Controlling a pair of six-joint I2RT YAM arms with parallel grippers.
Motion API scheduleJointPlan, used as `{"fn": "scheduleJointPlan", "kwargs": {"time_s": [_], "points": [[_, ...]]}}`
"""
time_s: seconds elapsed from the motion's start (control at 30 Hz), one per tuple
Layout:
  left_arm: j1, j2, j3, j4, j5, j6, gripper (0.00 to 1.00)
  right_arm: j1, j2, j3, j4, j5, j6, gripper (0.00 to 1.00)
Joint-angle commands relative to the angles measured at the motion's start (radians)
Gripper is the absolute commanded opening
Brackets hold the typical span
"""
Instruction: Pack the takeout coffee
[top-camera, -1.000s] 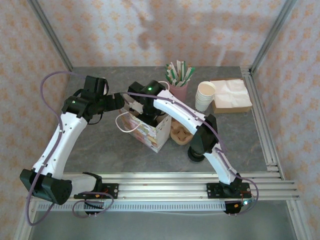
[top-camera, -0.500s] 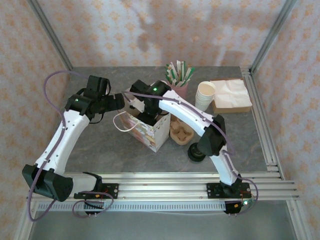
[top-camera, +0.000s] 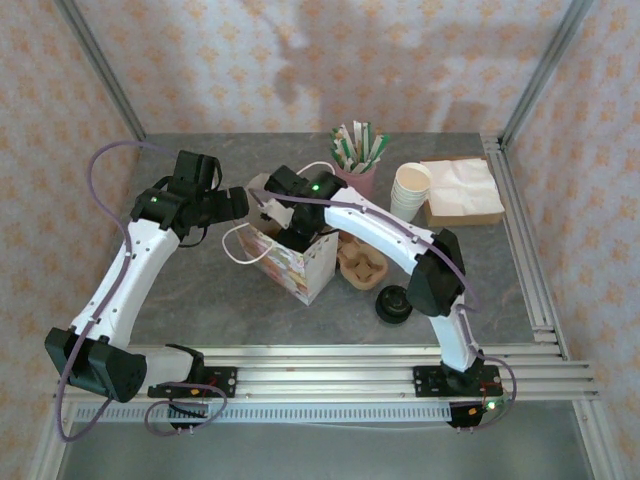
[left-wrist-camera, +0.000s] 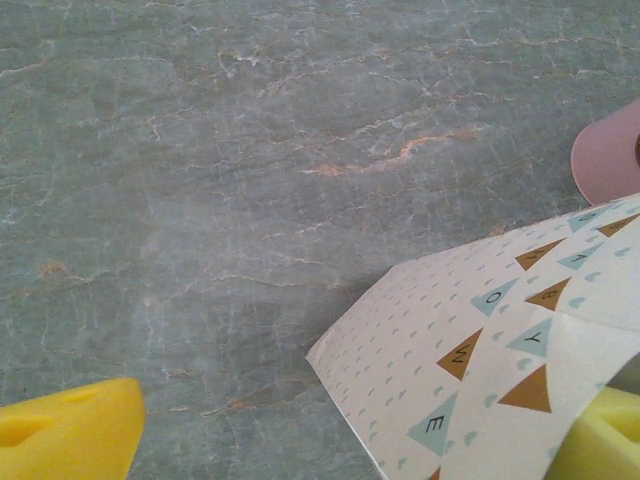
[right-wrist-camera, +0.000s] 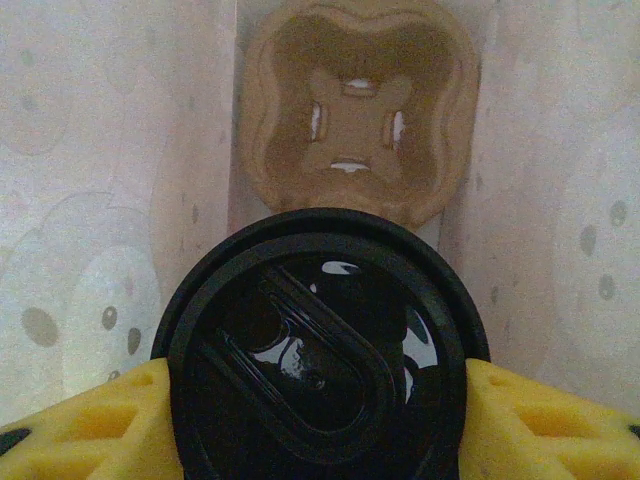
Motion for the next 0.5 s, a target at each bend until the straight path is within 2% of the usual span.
{"fn": "scheduleJointPlan", "kwargs": {"time_s": [0.0,0.17,0.47], "points": [[0.011,0.012,-0.008,0.003,-0.034,0.025,0.93,-0.006,-0.039,-0.030,0.030,0.002,0.005,0.59],[0.010,0.011,-0.008,0.006,-0.040,0.023,0.92,-0.008,-0.022,-0.053,-0.002,0.011,-0.002,0.58],[0.012,0.007,-0.006,0.000,-0.054,0.024,0.92,-0.008,0.038,0.003,-0.127,0.025,-0.009,0.57]]}}
